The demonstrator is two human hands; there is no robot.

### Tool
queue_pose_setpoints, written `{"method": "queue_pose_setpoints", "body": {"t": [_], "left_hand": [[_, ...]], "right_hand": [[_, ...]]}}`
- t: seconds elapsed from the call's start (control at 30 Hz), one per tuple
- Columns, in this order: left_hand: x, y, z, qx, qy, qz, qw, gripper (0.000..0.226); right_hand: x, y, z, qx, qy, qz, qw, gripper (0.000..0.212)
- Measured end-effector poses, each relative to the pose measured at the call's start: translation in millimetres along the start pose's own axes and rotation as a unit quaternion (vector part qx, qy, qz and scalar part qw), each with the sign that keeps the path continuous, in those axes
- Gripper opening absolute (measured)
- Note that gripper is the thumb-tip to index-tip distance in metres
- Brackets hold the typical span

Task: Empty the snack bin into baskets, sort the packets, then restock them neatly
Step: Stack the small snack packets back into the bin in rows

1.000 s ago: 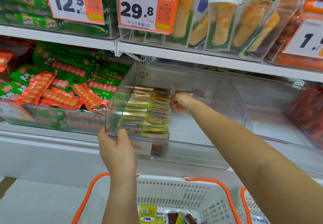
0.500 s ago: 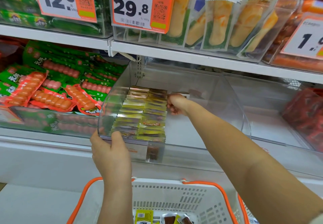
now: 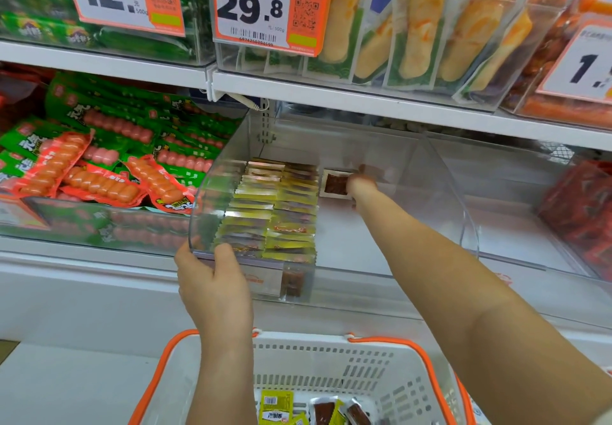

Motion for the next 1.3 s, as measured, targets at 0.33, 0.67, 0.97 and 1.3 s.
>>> {"method": "queue_pose_setpoints", "body": {"t": [0.33, 0.67, 0.97, 1.3], "left_hand": [[4.4, 4.8, -1.1, 0.007, 0.011, 0.013, 1.000, 0.037], [51.1, 97.2, 21.4, 0.001, -0.025, -0.138, 0.990, 0.024], [106.5, -82.5, 53.0, -0.353, -0.405, 0.015, 0.844, 0.017], [94.6, -303.9, 110.0, -0.638, -0.521, 0.195, 0.532, 0.048]], "right_hand": [[18.0, -14.5, 8.1, -0.042, 0.012, 0.043, 0.998, 0.032], [223.2, 37.8, 27.4, -0.125, -0.234, 0.241, 0.933, 0.029], [228.2, 272.6, -45.3, 0.059, -0.395, 0.020, 0.916, 0.015], [178.6, 422.1, -105.0, 0.392, -0.427, -0.036, 0.814, 0.044]]}}
Point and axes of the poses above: each hand's wrist, its own x-axis away from the middle knuckle, its own z-axis out of the back of the hand, y = z × x, the point moved 3 cm from there along -x, towards the middle knuckle, and after that the axes turned 13 degrees about -y, right-handed, at the moved point
